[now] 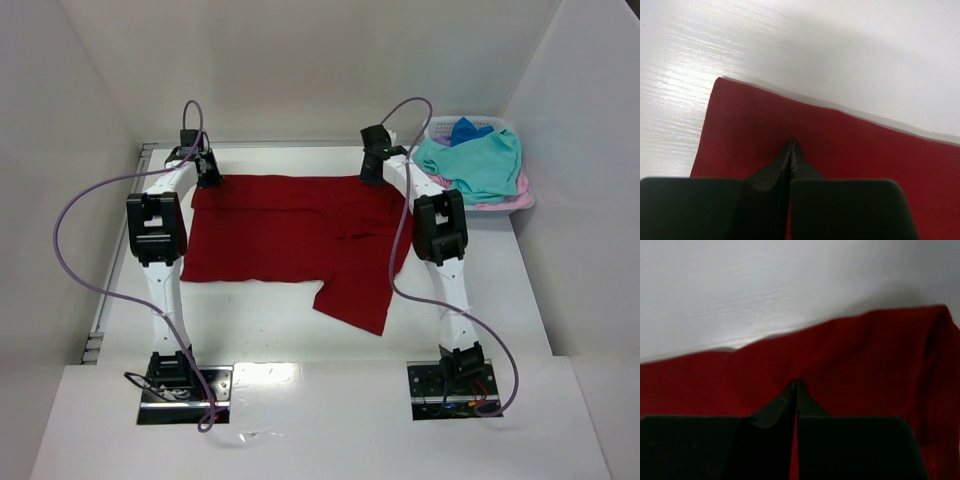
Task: Fold and stack the t-shirts
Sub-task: Fold the flattened tshirt in 1/3 of the way
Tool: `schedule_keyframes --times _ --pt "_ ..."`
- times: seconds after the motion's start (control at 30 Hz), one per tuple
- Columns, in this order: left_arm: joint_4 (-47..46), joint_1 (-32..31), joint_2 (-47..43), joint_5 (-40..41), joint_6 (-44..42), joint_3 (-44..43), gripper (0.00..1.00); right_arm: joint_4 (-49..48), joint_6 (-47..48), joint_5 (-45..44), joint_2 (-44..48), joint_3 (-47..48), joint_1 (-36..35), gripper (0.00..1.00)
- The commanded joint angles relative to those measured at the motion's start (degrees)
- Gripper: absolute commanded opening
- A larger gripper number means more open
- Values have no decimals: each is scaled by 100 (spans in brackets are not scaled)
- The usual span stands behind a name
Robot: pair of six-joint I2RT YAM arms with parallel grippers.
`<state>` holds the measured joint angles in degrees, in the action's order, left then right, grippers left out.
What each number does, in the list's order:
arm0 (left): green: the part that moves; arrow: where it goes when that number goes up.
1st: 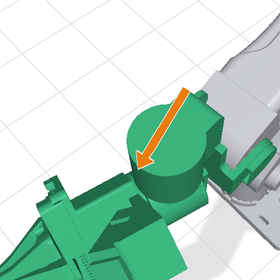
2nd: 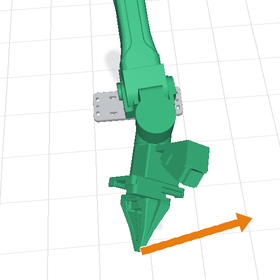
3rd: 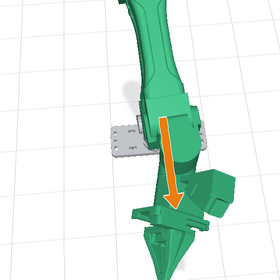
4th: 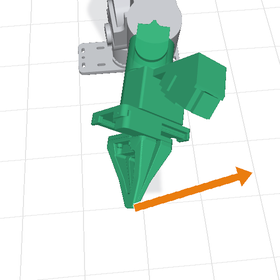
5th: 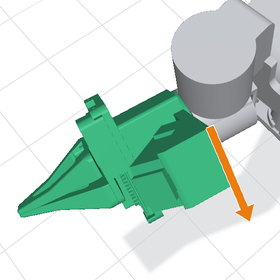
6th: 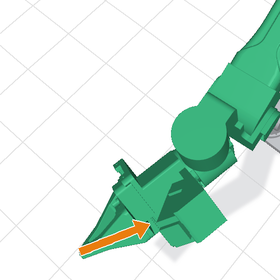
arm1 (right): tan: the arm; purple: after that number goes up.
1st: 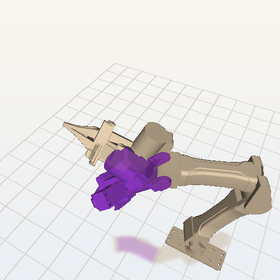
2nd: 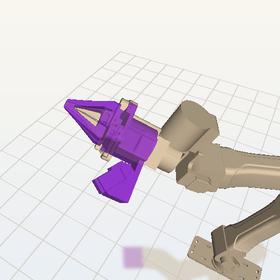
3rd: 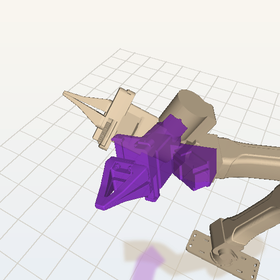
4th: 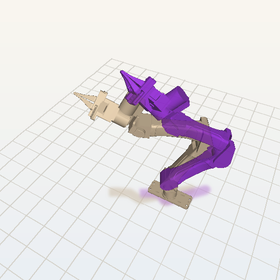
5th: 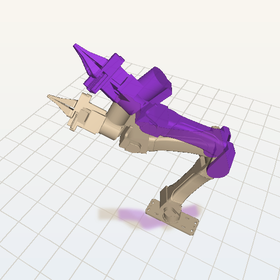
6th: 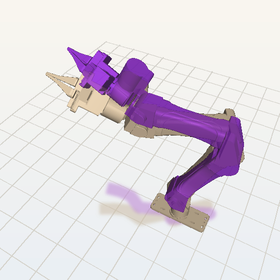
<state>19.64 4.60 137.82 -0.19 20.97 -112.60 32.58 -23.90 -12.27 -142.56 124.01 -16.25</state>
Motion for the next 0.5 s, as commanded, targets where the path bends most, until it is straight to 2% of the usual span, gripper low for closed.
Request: schedule_keyframes --times 0.0,0.1,0.47 --pt "128 32 149 -86 -111 176 0 -374 -62 -241 1071 -429 -18 5" --pt "76 32 96 -87 -111 246 0 -436 -62 -293 1196 -842 -18 0" --pt "22 32 35 -87 -111 414 0 -489 -124 -522 1134 -1608 -18 0"
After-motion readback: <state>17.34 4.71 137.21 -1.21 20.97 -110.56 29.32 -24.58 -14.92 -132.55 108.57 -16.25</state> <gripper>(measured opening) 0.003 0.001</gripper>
